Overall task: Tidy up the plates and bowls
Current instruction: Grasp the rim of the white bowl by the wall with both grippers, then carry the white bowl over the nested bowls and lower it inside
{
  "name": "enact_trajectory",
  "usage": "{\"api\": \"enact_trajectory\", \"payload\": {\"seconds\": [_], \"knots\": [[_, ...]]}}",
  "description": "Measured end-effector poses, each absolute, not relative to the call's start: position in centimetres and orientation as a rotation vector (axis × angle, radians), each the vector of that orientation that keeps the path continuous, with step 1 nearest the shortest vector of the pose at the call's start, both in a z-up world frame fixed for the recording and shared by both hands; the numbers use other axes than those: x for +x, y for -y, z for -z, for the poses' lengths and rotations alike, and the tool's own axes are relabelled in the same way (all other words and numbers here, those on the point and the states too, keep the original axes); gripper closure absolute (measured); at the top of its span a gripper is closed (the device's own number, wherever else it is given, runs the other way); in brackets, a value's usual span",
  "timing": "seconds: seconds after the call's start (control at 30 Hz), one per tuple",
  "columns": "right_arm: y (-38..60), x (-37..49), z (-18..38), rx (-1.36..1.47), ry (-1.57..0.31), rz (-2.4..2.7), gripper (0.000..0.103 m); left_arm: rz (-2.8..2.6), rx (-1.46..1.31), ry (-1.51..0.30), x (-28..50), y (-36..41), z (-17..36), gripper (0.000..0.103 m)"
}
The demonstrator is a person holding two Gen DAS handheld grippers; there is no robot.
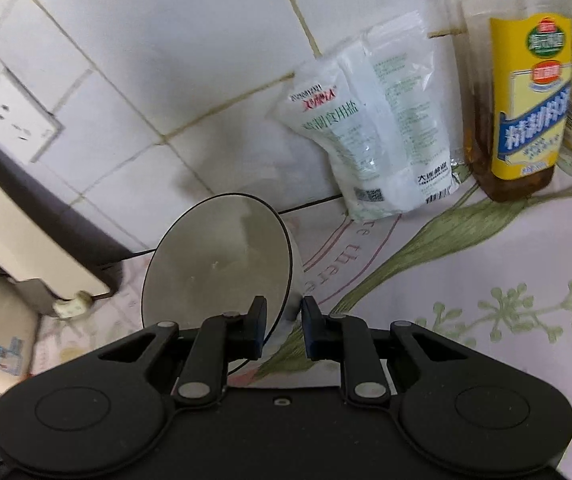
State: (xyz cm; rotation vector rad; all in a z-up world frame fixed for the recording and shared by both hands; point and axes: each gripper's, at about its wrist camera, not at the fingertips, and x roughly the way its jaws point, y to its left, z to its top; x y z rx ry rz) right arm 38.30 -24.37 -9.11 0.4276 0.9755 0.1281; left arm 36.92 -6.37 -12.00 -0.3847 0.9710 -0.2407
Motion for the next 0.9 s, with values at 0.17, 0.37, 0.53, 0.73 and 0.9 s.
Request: {"api": "enact_trajectory", "payload": {"seconds": [0.17,0.37,0.53,0.73,0.9], "knots": [[24.8,35.1,6.0,0.445,-0.947,-0.158,0.080,0.256,-0.348,-0.954,34.1,6.7,8.4,0.075],[26.4,31.9,2.9,0.474,-0.935,-0.183,0.080,0.271,-0.318,-0.945,30.4,7.8,4.8,0.075],[27.6,28.5,1.4,0.479,-0.916,-0.183,0.080,0.290,-0.275,-0.906,27.1,9.1,2.8,0.075],[29.1,24.6,0.1,0.455,-0.897,-0.175,0.080,0.315,-0.268,-0.908,23.6,10.7,1.6,0.075],[30.6,21.5,-0.3,0.458,-0.895,-0.162,0.080,0.339,-0.258,-0.905,20.8,12.1,1.2,0.074]]}}
